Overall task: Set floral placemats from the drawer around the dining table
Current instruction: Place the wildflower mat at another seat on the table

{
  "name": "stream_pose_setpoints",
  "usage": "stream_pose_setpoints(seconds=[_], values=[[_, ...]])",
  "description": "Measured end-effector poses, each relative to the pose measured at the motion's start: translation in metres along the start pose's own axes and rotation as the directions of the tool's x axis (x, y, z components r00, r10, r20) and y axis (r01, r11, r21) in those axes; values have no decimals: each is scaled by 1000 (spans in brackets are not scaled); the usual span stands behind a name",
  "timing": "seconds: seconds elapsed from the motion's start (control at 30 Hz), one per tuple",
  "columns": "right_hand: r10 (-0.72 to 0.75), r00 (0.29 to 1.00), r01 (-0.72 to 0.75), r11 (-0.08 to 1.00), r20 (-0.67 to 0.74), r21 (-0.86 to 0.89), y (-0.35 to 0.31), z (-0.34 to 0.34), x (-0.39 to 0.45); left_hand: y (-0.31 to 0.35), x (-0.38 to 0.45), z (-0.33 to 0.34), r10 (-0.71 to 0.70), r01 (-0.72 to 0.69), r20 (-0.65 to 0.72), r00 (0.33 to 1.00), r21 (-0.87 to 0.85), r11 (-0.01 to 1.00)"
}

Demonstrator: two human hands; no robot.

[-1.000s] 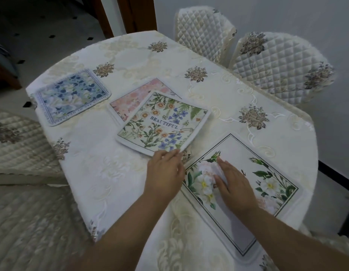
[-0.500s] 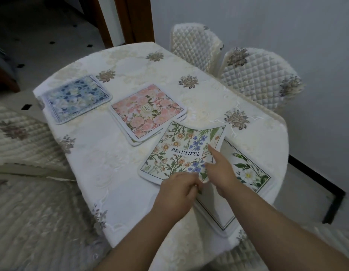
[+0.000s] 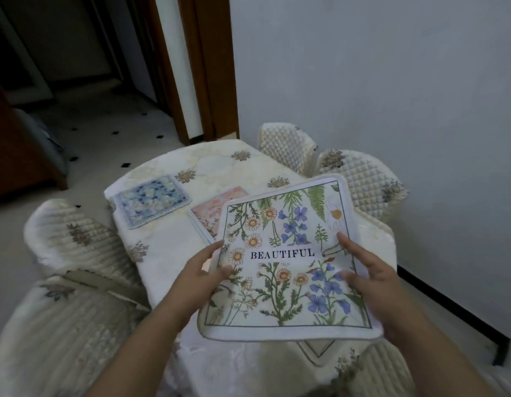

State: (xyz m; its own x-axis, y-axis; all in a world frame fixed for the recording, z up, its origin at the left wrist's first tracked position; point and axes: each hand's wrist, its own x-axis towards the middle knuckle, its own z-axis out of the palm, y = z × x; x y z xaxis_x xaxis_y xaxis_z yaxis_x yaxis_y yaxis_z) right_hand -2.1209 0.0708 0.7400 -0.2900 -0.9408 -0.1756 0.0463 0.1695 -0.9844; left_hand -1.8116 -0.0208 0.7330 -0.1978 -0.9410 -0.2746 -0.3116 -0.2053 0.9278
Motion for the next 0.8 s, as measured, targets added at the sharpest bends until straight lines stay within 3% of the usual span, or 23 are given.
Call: stream_pose_setpoints(seconds=[0.1,0.3,0.47,0.63,0.8], values=[[-41,997,39,999,70,33,-18,-3,-18,17,-43,-5,0,-11,-49,999,-221,975],[-168,945,230,951,281,-204,-48,13,-51,25,-137,-13,73,-96,-230,970,-91,991],[-234,857,444,789,460,-425,-55,45,-73,7,-197,-24,77,-51,-436,897,70,996],[-224,786,534,715,576,-450,-57,85,-98,-9,-255,-37,77,5,-572,817,140,990],[-248,705,626,658,664,-418,-59,129,-126,-30,-310,-59,58,14,-678,732,101,995]])
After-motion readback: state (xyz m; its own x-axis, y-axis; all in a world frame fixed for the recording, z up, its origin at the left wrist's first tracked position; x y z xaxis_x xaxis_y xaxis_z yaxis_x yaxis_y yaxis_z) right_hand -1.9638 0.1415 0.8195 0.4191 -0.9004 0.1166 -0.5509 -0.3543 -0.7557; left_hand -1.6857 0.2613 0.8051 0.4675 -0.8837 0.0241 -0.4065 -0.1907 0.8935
